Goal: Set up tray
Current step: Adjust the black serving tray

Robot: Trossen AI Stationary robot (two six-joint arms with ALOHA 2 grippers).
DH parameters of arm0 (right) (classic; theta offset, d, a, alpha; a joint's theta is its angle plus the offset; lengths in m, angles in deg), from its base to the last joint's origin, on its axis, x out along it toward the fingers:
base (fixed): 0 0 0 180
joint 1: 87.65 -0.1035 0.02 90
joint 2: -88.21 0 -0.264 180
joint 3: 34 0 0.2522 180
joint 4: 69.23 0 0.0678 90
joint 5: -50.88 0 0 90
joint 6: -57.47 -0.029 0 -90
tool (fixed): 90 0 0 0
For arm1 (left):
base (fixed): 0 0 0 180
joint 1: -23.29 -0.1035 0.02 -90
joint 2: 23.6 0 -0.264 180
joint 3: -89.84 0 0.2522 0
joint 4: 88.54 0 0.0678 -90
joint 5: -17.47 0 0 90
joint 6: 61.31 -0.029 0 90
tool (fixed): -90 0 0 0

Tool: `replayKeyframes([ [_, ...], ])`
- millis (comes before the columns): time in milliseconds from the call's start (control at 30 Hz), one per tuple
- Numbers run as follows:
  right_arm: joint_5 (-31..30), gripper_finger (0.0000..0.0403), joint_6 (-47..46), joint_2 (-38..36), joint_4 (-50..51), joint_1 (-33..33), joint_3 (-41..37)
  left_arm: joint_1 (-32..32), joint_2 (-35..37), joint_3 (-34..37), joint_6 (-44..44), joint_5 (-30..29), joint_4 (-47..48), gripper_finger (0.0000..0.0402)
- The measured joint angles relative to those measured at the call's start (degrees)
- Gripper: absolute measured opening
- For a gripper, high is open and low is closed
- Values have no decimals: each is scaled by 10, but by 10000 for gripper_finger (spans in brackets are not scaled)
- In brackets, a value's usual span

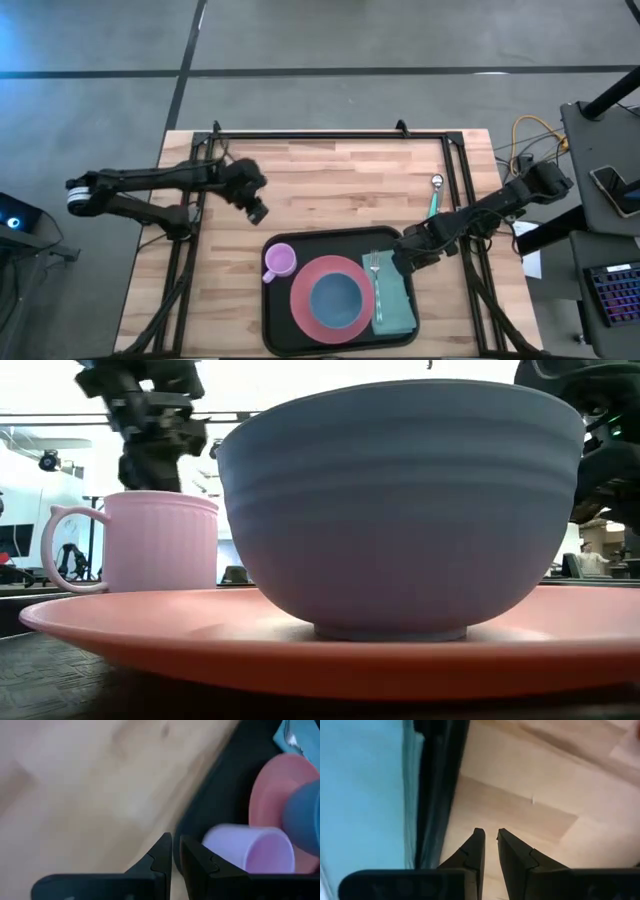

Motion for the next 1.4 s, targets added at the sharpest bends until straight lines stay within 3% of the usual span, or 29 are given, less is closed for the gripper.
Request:
replayKeyframes([
  [200,-4,43,22,0,-6,26,0,73,99,116,169,15,-48,18],
  [433,-7,43,66,0,-11,59,0,164,140,171,289,-35,-85,9],
  [567,-7,43,93,0,-11,82,-1,191,126,196,328,-36,-104,4],
  [767,-6,43,121,0,-12,104,-1,230,95,227,371,-31,-241,3],
  [1033,-4,43,125,0,-12,107,0,290,20,229,409,-19,-274,3],
  [1400,-2,43,137,0,-11,106,0,311,-66,228,428,-19,-372,3],
])
